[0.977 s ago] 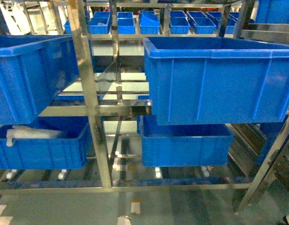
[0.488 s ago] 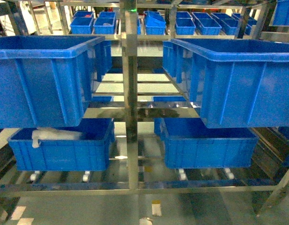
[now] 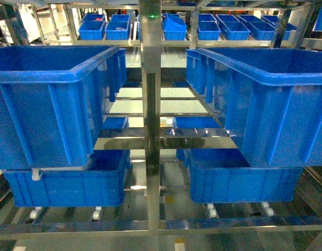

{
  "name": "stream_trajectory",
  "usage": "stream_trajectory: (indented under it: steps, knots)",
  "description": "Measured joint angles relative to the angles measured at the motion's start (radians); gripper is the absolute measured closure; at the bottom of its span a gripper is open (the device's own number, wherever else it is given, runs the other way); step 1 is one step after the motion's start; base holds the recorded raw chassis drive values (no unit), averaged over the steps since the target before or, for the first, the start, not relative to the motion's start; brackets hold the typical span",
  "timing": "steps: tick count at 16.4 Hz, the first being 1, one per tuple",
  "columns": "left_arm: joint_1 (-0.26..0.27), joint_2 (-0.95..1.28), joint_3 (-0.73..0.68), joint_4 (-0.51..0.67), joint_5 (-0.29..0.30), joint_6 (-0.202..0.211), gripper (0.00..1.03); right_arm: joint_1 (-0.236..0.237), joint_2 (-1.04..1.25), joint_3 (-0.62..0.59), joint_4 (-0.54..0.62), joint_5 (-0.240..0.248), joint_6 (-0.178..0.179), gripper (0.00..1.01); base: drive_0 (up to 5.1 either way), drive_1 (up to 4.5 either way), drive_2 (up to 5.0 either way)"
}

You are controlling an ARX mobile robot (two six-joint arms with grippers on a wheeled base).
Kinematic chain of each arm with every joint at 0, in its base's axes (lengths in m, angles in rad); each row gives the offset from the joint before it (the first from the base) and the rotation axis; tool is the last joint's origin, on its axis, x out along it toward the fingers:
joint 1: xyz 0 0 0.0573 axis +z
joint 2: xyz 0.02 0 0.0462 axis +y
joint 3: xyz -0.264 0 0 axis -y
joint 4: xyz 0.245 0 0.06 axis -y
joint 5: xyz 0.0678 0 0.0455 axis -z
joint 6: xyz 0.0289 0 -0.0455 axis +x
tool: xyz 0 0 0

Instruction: Sort and place red and yellow blocks in left bins

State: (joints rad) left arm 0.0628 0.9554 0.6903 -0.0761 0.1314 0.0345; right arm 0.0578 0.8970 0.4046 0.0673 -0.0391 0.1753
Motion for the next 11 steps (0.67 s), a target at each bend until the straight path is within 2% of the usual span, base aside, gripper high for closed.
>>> stream_trajectory:
  steps: [6,11]
  knots:
    - [0.000,0.000,0.000,0.000,0.000,0.000,0.76,0.000,0.000,0.000,0.001,0.000,0.000,0.73,-0.1,4.23,-4.4]
    - [0.000,0.013,-0.002,-0.007,0.000,0.000,0.76,0.000,0.012,0.000,-0.005,0.000,0.000,0.73,0.0,0.00,0.0]
